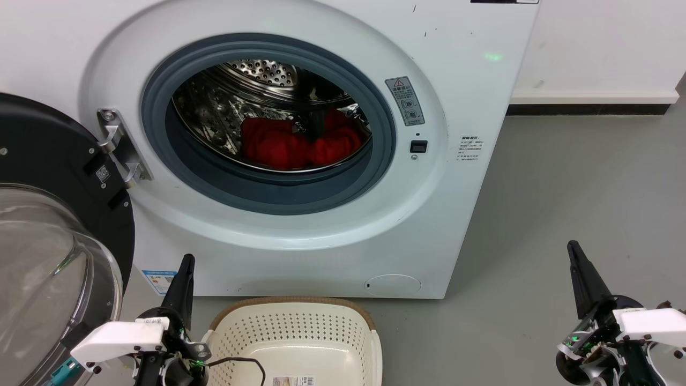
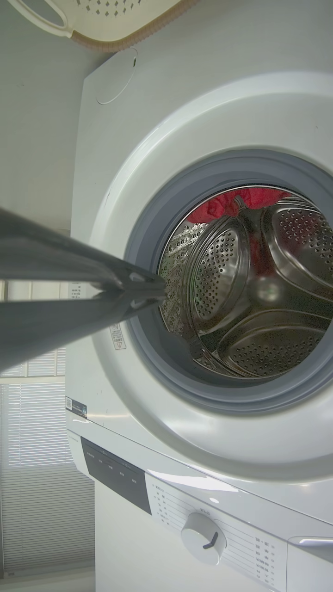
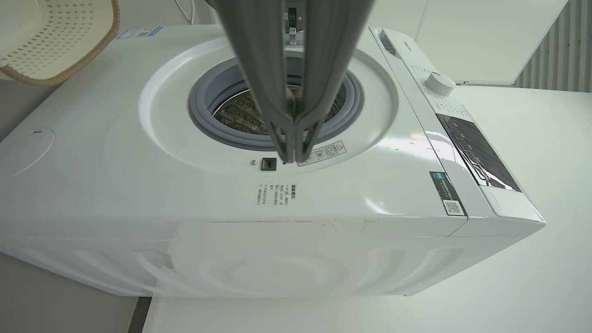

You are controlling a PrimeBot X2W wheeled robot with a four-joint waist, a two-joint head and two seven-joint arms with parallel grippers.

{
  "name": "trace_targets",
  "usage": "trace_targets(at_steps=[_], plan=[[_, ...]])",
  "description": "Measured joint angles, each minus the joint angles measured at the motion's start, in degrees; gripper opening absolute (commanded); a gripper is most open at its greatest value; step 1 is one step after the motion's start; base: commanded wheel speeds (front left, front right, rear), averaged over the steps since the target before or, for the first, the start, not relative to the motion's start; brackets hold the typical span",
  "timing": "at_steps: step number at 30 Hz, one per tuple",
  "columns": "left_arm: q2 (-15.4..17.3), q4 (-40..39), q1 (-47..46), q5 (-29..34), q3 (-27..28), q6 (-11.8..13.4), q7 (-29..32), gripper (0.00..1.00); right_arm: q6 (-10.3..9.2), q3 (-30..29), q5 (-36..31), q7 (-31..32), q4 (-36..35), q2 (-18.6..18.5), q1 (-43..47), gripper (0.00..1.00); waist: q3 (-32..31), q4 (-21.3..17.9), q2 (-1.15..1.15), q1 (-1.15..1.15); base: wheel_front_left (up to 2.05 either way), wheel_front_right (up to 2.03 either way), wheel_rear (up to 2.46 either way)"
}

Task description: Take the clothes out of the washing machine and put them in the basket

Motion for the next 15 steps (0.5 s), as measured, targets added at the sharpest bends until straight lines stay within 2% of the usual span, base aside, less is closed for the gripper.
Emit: trace_targets(at_steps=[15], plan=[[-0.01,0.0,0.0,0.0,0.0,0.0,0.0,0.0,0.0,0.0,0.0,0.0,0.0,0.0,0.0,0.0,0.0,0.0,0.0,0.0,0.0,0.0,0.0]])
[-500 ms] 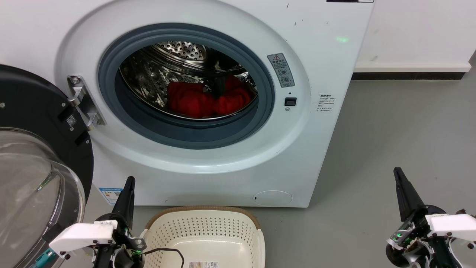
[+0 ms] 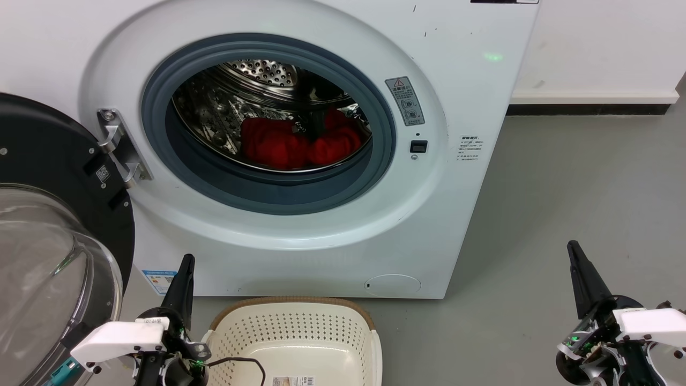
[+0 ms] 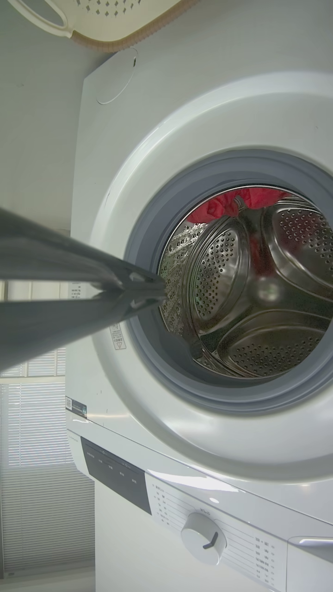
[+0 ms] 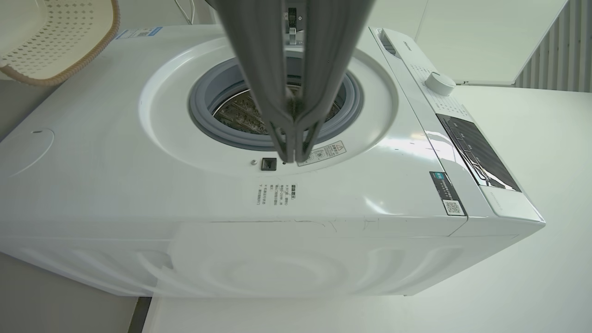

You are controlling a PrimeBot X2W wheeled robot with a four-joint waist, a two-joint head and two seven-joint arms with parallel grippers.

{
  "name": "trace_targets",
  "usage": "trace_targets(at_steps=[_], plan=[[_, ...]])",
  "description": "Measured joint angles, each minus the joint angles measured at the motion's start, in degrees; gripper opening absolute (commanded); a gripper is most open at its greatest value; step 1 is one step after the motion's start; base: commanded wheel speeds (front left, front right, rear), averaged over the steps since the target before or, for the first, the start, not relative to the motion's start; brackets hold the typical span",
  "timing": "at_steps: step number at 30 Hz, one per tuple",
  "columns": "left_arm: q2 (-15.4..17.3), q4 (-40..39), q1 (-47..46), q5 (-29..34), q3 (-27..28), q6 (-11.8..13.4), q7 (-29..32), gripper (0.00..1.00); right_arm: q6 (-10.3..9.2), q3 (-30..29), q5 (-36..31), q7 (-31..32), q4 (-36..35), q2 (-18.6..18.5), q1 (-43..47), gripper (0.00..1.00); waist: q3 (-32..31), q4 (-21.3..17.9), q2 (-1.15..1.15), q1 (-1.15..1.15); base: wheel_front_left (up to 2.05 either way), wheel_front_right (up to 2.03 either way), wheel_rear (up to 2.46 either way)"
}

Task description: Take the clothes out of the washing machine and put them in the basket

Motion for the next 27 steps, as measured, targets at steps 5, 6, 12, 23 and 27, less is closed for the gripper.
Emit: trace_targets(at_steps=[5,6,12,23,27], plan=[[0.0,0.0,0.0,0.0,0.0,0.0,0.0,0.0,0.0,0.0,0.0,0.0,0.0,0.0,0.0,0.0,0.0,0.0,0.0,0.0,0.0,0.0,0.0],[0.0,0.0,0.0,0.0,0.0,0.0,0.0,0.0,0.0,0.0,0.0,0.0,0.0,0.0,0.0,0.0,0.0,0.0,0.0,0.0,0.0,0.0,0.0],[0.0,0.0,0.0,0.0,0.0,0.0,0.0,0.0,0.0,0.0,0.0,0.0,0.0,0.0,0.0,0.0,0.0,0.0,0.0,0.0,0.0,0.0,0.0],[0.0,0.0,0.0,0.0,0.01,0.0,0.0,0.0,0.0,-0.01,0.0,0.0,0.0,0.0,-0.01,0.0,0.0,0.0,0.0,0.0,0.0,0.0,0.0],[0.0,0.0,0.0,0.0,0.01,0.0,0.0,0.0,0.0,-0.01,0.0,0.0,0.0,0.0,-0.01,0.0,0.0,0.0,0.0,0.0,0.0,0.0,0.0]])
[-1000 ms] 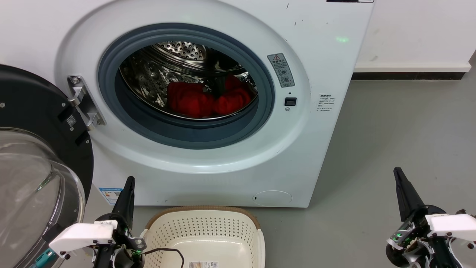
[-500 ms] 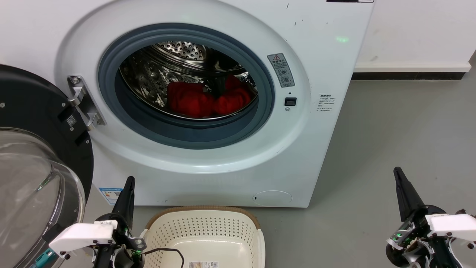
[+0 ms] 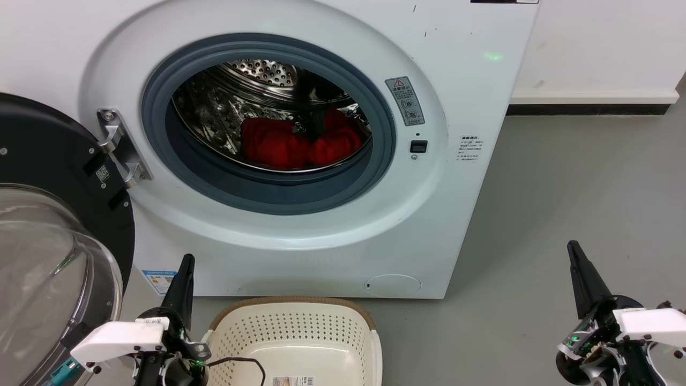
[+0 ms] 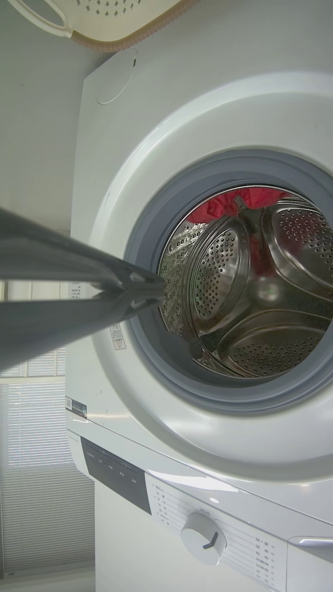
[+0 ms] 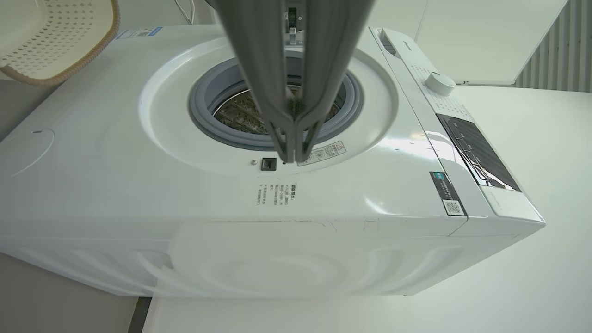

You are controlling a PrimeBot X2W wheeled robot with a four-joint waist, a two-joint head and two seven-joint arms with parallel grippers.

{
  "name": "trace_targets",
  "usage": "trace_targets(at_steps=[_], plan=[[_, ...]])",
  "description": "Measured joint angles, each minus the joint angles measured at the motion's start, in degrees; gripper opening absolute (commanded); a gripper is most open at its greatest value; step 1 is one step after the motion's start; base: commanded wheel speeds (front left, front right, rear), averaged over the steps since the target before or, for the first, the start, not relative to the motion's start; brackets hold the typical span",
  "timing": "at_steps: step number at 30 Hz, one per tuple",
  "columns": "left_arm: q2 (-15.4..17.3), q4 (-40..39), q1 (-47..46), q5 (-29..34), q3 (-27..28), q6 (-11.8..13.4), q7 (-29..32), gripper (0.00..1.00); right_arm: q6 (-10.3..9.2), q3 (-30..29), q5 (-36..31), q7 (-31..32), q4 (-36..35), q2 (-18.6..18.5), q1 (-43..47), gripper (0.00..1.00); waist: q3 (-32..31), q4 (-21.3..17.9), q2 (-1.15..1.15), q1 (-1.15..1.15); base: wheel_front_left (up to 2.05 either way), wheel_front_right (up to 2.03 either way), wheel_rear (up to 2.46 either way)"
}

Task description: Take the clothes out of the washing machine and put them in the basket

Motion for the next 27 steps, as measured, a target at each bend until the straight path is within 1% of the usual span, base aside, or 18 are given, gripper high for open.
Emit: trace_targets(at_steps=[2,3,8,15,19,24,27], plan=[[0.0,0.0,0.0,0.0,0.0,0.0,0.0,0.0,0.0,0.0,0.0,0.0,0.0,0.0,0.0,0.0,0.0,0.0,0.0,0.0,0.0,0.0,0.0],[-0.01,0.19,0.08,-0.01,-0.04,-0.01,-0.01,1.0,0.01,0.01,0.01,-0.02,0.15,0.0,0.09,1.0,0.0,0.0,0.0,0.0,0.0,0.0,0.0],[-0.26,2.11,2.27,0.0,-0.31,0.0,-0.36,1.0,0.0,0.15,0.0,-0.4,2.01,0.19,2.26,1.0,-0.01,-0.01,0.0,0.0,0.0,0.0,0.0],[-0.26,1.37,2.37,0.96,-0.31,0.0,-2.36,1.0,0.0,0.33,-1.63,-2.43,1.71,0.3,2.48,1.0,-0.04,-0.11,0.0,0.0,0.0,0.0,0.0],[-0.27,1.34,2.6,2.13,0.08,0.0,-3.44,1.0,0.0,-0.32,-3.82,-3.49,1.72,0.31,2.49,1.0,-0.07,-0.18,0.0,0.0,0.0,0.0,0.0],[-0.24,1.58,2.62,5.28,1.62,0.0,-4.69,1.0,0.0,-0.66,-8.26,-4.74,1.75,0.31,2.51,1.0,-0.14,-0.31,0.0,0.0,0.0,0.0,0.0],[-0.27,1.83,2.64,7.34,2.24,0.58,-5.45,1.0,0.0,-0.92,-11.55,-5.47,1.71,0.34,2.57,1.0,-0.18,-0.45,0.0,0.0,0.0,0.0,0.0]])
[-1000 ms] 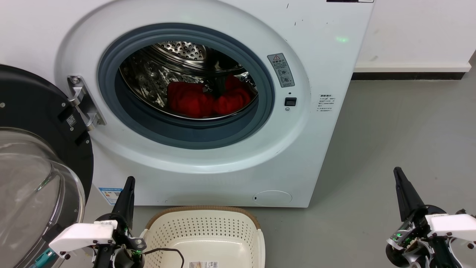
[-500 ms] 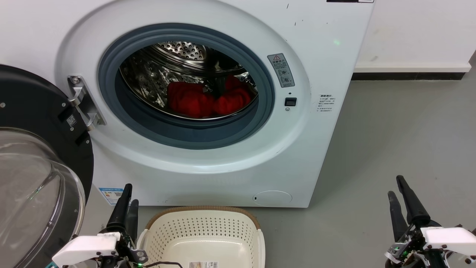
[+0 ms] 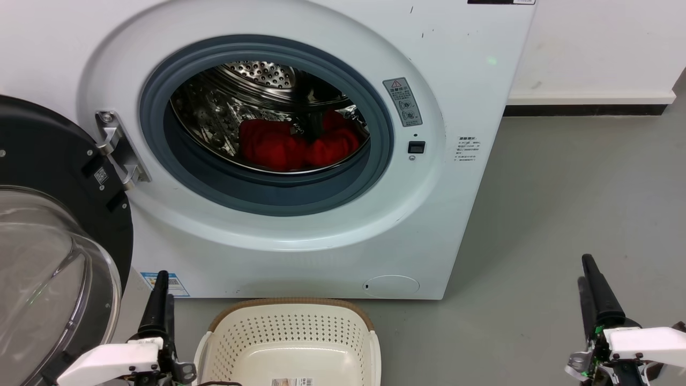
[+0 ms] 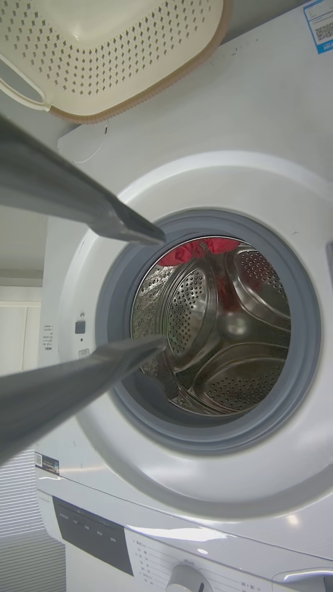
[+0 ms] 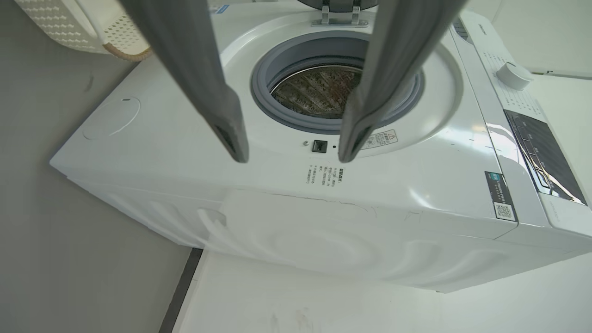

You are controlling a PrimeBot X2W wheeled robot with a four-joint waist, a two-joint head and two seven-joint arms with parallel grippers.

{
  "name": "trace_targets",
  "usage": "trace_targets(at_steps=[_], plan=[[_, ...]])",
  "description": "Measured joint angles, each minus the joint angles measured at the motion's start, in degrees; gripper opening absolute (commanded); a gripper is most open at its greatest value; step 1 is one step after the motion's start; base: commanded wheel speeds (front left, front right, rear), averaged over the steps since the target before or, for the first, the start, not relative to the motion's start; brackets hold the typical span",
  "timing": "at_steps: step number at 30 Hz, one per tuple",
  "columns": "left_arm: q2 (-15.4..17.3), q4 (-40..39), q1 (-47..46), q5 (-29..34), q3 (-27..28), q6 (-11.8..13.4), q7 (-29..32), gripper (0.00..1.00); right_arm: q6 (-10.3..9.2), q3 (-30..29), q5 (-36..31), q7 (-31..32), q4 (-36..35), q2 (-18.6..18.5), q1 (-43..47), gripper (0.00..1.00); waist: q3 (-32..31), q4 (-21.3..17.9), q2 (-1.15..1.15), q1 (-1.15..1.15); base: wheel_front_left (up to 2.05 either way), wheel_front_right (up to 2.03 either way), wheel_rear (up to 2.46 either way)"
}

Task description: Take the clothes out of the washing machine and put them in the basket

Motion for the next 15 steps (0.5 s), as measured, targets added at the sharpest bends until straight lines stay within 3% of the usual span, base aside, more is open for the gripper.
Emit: trace_targets(at_steps=[4,15], plan=[[0.0,-0.85,0.0,3.96,1.43,0.98,-0.96,1.0,0.0,-1.4,-6.66,-0.96,-1.09,0.0,0.05,1.0,0.0,-0.13,0.0,0.0,0.0,0.0,0.0],[0.02,-8.26,0.23,17.71,2.55,7.43,-3.28,1.0,0.0,-2.85,-27.74,-3.2,-8.43,-0.01,0.07,1.0,0.15,-0.48,0.0,0.0,0.0,0.0,0.0]])
